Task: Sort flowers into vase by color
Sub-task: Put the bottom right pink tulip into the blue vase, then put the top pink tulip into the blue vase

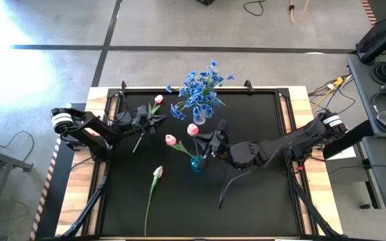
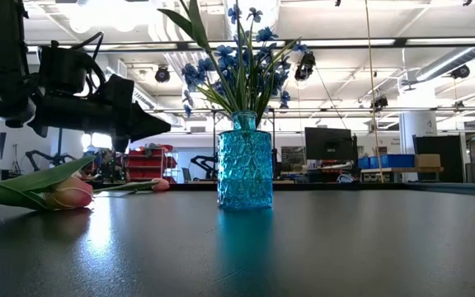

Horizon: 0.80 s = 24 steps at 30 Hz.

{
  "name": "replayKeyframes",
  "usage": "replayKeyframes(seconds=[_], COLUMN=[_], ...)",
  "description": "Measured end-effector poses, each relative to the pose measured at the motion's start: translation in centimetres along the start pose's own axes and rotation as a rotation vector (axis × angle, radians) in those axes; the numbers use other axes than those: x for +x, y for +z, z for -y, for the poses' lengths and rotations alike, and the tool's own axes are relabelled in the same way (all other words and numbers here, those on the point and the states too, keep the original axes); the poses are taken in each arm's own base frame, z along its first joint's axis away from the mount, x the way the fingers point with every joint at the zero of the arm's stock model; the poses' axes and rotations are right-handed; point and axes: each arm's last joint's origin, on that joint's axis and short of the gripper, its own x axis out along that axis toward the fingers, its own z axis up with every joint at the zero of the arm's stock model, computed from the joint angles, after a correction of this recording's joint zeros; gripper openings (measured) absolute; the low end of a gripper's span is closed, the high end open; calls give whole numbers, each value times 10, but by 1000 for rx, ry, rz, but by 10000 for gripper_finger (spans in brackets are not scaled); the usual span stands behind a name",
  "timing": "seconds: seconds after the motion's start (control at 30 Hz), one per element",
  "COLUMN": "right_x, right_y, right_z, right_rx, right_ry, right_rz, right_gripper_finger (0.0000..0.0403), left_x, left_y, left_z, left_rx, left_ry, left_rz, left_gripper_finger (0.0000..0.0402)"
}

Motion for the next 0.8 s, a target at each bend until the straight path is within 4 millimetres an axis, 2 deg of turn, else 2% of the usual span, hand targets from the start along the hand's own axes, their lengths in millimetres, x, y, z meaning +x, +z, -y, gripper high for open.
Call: replayKeyframes(seconds=[0.23,0.43,0.6,0.8], right_x=[15,28,26,13], right_y=[-28,-52,-52,-47], right_z=[-12,-15,-14,-1], right_rx=[-109,-150,-155,-115], right_ry=[-6,-79,-92,-73], right_rz=[-56,-106,-123,-234], right_gripper_finger=[25,77,136,193], left_x=[0,0,0,0], left_y=[0,0,0,-1], left_z=[0,0,0,0], left_rx=[0,0,1,4], left_ry=[0,0,0,1], left_rz=[0,0,-1,-6], left_gripper_finger=[0,0,0,0])
